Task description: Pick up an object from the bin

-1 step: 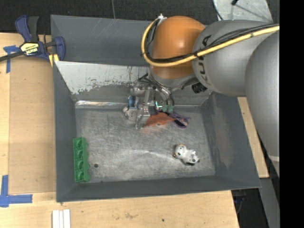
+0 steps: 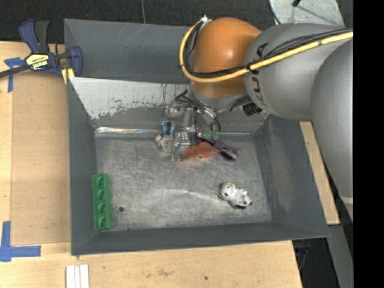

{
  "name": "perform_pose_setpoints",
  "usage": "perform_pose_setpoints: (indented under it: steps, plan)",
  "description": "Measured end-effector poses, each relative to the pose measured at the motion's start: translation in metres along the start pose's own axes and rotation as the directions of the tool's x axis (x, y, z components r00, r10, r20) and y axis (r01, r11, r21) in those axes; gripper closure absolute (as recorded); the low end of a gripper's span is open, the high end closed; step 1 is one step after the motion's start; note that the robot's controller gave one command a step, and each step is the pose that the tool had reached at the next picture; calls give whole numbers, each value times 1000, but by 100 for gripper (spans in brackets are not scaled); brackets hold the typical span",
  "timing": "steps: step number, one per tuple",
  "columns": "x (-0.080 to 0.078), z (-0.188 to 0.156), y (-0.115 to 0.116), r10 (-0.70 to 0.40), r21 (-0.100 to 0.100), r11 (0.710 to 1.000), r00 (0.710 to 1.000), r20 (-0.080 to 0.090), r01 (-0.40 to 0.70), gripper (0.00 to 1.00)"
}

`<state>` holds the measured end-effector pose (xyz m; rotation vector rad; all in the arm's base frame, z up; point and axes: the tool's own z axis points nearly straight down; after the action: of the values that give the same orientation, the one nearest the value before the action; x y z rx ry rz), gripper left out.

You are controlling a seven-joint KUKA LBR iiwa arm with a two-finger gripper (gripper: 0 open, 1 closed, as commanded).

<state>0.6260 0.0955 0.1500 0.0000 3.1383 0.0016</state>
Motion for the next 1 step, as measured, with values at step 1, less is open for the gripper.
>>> perform_pose_setpoints:
  steps: [1]
  plan:
    - [0,37,-34,-117,-1,993,993,8,117,0]
